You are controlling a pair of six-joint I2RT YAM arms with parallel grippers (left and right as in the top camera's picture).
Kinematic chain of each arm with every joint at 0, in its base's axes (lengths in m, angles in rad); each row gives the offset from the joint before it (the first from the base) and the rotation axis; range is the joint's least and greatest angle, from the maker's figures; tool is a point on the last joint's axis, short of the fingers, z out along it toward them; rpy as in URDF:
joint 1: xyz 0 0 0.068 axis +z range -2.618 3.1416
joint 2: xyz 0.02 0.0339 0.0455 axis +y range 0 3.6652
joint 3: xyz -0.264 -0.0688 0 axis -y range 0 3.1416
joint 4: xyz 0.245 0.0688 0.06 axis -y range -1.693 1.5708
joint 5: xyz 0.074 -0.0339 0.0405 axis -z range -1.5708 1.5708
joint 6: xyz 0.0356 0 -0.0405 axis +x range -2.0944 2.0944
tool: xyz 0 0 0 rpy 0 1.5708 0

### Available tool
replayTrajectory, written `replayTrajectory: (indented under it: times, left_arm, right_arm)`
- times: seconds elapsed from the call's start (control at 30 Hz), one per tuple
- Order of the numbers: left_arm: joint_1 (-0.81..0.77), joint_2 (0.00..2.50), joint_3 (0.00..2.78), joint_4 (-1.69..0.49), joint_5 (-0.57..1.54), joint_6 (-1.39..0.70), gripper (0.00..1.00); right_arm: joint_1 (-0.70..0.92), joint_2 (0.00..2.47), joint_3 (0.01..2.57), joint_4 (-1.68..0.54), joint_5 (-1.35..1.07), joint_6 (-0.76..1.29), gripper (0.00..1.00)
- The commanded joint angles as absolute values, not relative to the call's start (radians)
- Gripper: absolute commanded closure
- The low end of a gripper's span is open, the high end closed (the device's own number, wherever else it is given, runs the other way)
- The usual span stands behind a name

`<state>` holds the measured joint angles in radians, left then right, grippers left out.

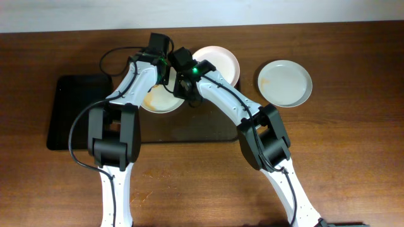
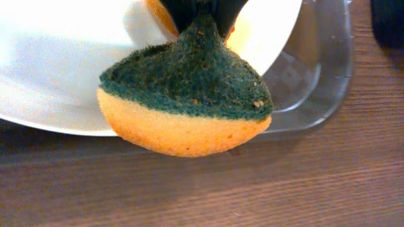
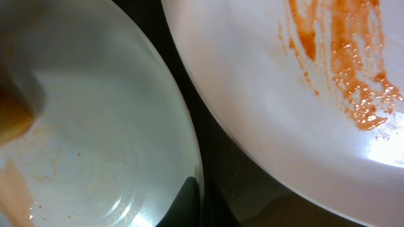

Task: Clean dirty plates on tray and stack at the side

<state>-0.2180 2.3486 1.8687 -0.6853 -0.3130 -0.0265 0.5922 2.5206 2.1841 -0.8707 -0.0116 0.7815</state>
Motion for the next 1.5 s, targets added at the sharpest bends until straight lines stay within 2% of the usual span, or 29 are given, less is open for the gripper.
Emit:
replayTrajectory:
  times: [0.0,0.2,0.47,0.6,0.73,0.9,1.03,1.1,1.17,1.2,1.3,1.37,1.47]
  left_arm:
    - [-0.219,2.345,1.928,-0.753,-0.283,-0.007,0.99]
    - [-0.217,2.352,2.001,-0.991,-0.22,-0.006,0.99]
    - [-0.18,2.473,1.956,-0.92,-0.228,-0.015,0.99]
    - [-0.13,2.487,1.963,-0.847,-0.388,-0.186,0.99]
    - [-0.11,2.487,2.022,-0.936,-0.399,-0.261,1.0]
    - [-0.112,2.487,2.307,-1.236,-0.234,-0.26,1.0]
    - [-0.069,2.487,2.568,-1.365,-0.045,-0.189,0.99]
    - [-0.048,2.487,2.598,-1.384,-0.037,-0.181,1.0]
    - [-0.027,2.493,2.596,-1.399,-0.036,-0.178,0.99]
    - [-0.02,2.494,2.595,-1.404,-0.037,-0.178,0.99]
    - [-0.019,2.495,2.595,-1.401,-0.037,-0.178,0.99]
    - [-0.018,2.495,2.595,-1.401,-0.038,-0.178,0.99]
    - [-0.019,2.495,2.595,-1.401,-0.037,-0.178,0.99]
  right_arm:
    - [0.588,2.545,2.189,-0.881,0.003,0.764,0.96]
    - [0.588,2.545,2.189,-0.877,-0.011,0.756,0.96]
    - [0.588,2.545,2.189,-0.888,-0.06,0.736,0.96]
    - [0.587,2.545,2.189,-0.916,-0.075,0.73,0.96]
    - [0.581,2.545,2.189,-0.93,-0.081,0.73,0.96]
    - [0.55,2.545,2.189,-0.964,-0.128,0.73,0.96]
    - [0.548,2.545,2.189,-0.972,-0.132,0.71,0.96]
    - [0.547,2.545,2.189,-0.964,-0.132,0.704,0.96]
    - [0.548,2.545,2.189,-0.933,-0.136,0.688,0.81]
    - [0.548,2.545,2.189,-0.918,-0.134,0.688,0.78]
    - [0.55,2.577,2.189,-0.887,-0.154,0.688,0.78]
    - [0.542,2.58,2.19,-0.897,-0.237,0.685,0.96]
    - [0.534,2.535,2.208,-0.922,-0.294,0.577,0.96]
